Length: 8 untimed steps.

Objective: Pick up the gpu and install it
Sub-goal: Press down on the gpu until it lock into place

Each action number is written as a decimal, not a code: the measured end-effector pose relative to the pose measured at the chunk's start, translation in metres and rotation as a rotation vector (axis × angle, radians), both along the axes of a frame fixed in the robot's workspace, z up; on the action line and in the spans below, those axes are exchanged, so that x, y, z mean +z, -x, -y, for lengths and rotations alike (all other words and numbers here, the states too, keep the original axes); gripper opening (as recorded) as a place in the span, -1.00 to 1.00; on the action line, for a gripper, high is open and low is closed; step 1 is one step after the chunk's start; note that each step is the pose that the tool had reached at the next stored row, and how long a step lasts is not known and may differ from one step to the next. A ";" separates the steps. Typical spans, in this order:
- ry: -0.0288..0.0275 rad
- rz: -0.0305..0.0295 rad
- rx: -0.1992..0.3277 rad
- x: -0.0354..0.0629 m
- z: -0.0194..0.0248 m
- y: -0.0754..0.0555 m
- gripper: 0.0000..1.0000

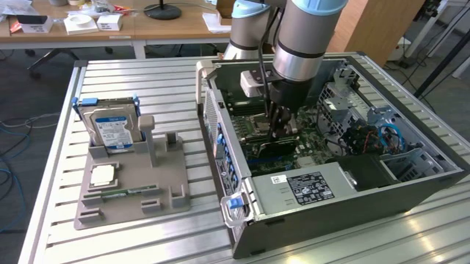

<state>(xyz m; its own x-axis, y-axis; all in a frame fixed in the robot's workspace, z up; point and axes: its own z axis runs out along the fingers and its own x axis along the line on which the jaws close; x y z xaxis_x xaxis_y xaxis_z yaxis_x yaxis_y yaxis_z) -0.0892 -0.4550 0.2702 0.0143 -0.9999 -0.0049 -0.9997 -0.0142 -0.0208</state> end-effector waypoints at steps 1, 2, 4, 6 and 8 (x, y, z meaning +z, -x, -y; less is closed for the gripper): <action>0.0000 -0.0001 0.000 -0.0004 0.0000 0.000 -0.80; 0.0002 -0.0001 0.000 -0.0004 0.0000 0.000 -0.80; 0.0003 -0.0001 0.000 -0.0004 0.0000 0.000 -0.80; 0.0000 0.0000 0.000 -0.0005 0.0000 0.000 -0.80; -0.0003 0.0002 0.000 -0.0007 -0.0006 0.000 -0.80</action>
<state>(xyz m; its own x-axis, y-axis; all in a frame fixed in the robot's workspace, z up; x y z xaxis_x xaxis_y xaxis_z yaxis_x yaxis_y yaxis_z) -0.0892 -0.4544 0.2695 0.0143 -0.9999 -0.0052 -0.9997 -0.0142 -0.0210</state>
